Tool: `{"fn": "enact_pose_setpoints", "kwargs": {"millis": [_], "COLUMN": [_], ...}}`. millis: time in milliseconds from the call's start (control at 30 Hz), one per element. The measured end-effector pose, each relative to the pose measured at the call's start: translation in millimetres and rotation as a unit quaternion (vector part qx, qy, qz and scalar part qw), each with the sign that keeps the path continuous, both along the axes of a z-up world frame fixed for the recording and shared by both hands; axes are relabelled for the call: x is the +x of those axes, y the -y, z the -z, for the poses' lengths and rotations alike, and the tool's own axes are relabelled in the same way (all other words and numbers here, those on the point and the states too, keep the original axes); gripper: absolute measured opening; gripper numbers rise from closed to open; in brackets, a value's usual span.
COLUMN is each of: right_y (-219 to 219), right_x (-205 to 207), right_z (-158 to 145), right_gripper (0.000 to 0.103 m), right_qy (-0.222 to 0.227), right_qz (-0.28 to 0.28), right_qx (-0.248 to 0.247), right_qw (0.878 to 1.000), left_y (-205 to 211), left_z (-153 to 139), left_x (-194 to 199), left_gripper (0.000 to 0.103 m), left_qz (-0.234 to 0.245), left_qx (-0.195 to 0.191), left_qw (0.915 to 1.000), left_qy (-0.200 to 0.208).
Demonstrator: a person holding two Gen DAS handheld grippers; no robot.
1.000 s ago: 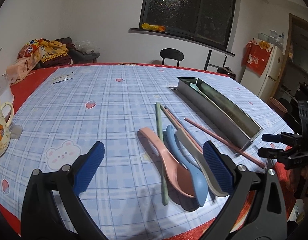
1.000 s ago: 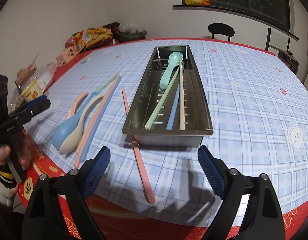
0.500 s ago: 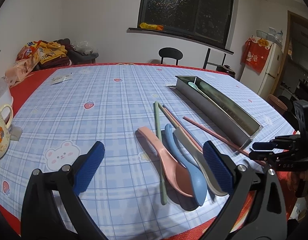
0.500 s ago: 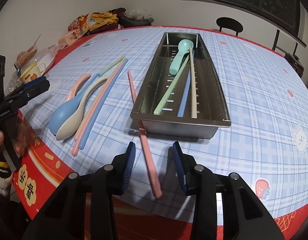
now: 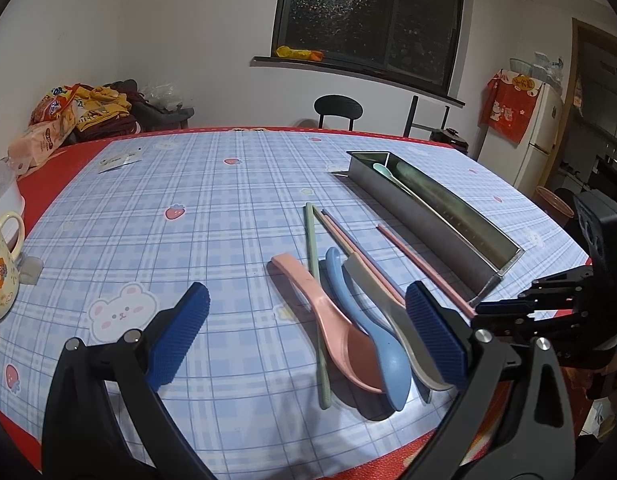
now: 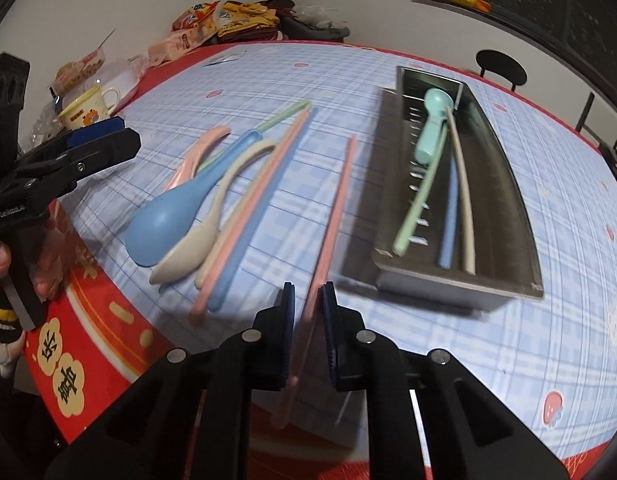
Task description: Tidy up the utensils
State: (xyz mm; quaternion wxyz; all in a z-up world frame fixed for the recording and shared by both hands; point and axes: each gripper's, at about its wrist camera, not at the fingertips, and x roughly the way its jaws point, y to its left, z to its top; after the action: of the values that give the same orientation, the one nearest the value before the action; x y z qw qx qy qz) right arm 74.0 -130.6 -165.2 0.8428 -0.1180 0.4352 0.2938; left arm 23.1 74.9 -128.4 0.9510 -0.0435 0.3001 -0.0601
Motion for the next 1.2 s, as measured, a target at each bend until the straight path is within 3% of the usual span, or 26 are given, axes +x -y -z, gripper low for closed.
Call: {"fn": "enact_pose_setpoints", "kwargs": {"millis": [433,600,933,1200], "right_y": [-19.2,-18.1,-14.9,-12.9], "right_x": [13.7,9.0,4.8,4.7], "right_z": [1.3,1.8,2.5,2.6], "right_gripper": [0.014,0.007,0.007,0.007], "right_qy": [0.024,0.029,0.032,0.029], "right_qz": [0.011,0.003,-0.001,-0.006], "right_qx": [-0.013,-0.006,0.005,0.010], "right_qw": [1.000,1.000,0.999,1.000], "left_y": [-1.8,-2.1,0.3,2.7], "left_z": [3.6,5.5,16.0,27.0], "left_x": [3.7,6.5,17.1,32.1], "left_gripper": [0.094,0.082,0.037,0.035], "left_qz": [-0.004,-0.002,0.034,0.031], "left_qx": [-0.004,-0.007,-0.028,-0.028], "left_qw": [0.9999,0.9997,0.9962,0.9922], "left_qy": [-0.015,-0.025,-0.075,-0.118]}}
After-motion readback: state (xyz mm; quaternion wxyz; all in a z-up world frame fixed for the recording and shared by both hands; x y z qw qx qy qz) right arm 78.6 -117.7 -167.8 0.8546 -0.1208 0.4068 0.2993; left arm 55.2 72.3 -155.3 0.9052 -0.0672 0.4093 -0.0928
